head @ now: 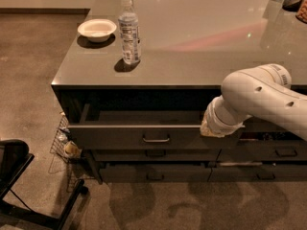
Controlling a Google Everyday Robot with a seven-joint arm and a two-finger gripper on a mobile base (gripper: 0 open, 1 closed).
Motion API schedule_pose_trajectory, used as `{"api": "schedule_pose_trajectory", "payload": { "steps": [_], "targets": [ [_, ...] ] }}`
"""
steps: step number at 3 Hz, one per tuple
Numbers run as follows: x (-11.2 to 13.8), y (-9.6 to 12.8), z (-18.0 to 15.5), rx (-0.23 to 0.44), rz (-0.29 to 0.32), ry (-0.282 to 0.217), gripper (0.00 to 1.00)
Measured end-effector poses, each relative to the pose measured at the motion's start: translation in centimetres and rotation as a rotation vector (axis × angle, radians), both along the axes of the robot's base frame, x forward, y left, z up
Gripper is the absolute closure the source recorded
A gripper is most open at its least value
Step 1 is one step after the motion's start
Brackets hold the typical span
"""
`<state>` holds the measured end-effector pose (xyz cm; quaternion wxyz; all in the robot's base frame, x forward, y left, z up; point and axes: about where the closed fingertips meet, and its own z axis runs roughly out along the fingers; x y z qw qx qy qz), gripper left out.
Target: Open top drawer
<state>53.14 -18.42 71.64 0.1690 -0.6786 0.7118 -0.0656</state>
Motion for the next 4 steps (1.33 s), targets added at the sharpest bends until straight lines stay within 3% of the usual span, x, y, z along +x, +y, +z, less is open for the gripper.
{"api": "schedule_pose_trajectory", "payload": {
  "steps": [1,3,4],
  "targets": [
    [-0.1,0.0,0.1,-0.001,0.001,-0.001,0.04],
    [-0.1,0.0,0.1,-0.002,0.001,-0.002,0.0],
    [0.5,1.7,-1.7,-0.015,0.038,0.037,0.0]
  ]
}}
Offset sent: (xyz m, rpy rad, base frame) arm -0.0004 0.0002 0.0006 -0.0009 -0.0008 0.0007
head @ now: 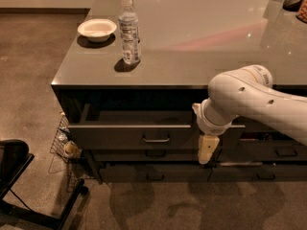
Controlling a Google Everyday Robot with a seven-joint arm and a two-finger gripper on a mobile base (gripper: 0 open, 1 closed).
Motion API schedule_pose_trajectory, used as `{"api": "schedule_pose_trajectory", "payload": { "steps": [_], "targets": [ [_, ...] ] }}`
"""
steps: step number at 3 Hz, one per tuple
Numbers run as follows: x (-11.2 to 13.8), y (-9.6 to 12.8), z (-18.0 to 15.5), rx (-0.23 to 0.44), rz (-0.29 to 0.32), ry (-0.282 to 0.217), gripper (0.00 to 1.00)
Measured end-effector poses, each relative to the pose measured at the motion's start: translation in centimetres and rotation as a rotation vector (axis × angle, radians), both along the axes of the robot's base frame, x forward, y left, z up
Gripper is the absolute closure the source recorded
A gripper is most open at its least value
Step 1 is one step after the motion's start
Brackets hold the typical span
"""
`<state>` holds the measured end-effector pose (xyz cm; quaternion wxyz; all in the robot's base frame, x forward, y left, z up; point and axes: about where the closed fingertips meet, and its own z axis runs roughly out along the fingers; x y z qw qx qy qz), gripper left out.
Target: Open top drawer
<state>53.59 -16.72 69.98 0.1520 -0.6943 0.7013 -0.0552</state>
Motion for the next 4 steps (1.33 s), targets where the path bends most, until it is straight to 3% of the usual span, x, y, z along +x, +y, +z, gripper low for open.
{"api": "schedule_pose_trajectory", "payload": {
  "steps": [1,2,4],
  "targets": [
    [1.0,2.9,-2.9,0.004,0.056,0.054,0.0],
    [1.0,3.1,-3.4,0.005,0.061,0.062,0.0],
    [-1.3,1.1,-6.9,0.024,0.011,0.186,0.49]
  ]
}}
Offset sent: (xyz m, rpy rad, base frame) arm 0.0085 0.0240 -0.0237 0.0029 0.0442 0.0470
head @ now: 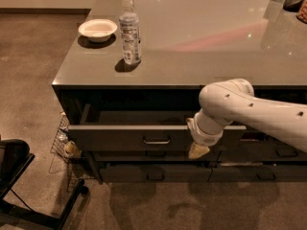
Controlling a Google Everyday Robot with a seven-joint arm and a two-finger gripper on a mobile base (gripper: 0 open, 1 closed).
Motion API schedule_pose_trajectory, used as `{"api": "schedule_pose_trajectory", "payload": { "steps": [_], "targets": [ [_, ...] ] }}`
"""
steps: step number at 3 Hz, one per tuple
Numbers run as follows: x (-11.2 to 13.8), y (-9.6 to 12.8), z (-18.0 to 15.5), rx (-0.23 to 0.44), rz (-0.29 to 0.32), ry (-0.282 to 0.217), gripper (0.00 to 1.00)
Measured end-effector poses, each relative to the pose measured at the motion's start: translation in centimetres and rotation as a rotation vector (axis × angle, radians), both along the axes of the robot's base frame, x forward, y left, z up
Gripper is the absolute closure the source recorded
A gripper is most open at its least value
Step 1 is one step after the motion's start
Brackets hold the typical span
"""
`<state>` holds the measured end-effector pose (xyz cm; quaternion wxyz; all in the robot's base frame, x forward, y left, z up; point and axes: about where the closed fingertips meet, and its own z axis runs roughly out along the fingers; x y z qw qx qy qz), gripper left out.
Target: Open top drawer
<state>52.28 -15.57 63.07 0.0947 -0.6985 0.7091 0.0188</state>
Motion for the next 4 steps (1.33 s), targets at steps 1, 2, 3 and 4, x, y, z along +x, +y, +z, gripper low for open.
{"api": "schedule_pose_trajectory", "payload": {
  "steps": [1,2,3,4],
  "targets": [
    [-0.8,-0.5,-0.2,-0.004,-0.014,0.016,0.72],
    [-0.8,-0.5,0.3,-0.004,-0.014,0.016,1.0],
    [-0.8,-0.5,0.7,-0.004,-0.014,0.016,1.0],
    [-3.1,-1.8,1.4,-0.034,-0.033,0.03,1.0]
  ]
}}
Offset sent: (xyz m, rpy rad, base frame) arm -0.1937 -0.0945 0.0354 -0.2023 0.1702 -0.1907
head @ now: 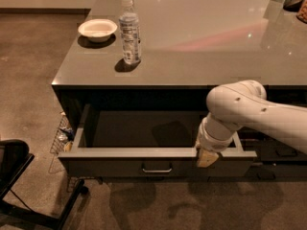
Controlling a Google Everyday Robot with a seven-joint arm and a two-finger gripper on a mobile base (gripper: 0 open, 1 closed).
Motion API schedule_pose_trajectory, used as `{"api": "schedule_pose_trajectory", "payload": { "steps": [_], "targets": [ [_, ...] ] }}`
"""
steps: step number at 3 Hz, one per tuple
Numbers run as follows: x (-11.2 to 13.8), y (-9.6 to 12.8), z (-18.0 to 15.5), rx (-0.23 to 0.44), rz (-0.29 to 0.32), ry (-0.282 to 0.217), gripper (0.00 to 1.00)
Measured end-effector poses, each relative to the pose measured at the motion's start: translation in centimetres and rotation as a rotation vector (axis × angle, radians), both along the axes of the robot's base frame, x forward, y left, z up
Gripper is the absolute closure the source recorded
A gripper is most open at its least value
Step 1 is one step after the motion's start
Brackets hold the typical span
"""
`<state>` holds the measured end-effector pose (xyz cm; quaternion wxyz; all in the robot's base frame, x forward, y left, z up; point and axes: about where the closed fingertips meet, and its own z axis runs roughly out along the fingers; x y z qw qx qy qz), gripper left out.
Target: Open top drawer
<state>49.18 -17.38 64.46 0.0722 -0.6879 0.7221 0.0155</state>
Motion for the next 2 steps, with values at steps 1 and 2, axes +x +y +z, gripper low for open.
{"api": "schedule_pose_trajectory", "payload": {
  "steps": [1,2],
  "targets": [
    [0.0,0.0,0.0,0.0,0.0,0.0,1.0],
    [-2.4,-1.0,0.6,-0.024,-0.023,0.022,1.0]
  ]
}}
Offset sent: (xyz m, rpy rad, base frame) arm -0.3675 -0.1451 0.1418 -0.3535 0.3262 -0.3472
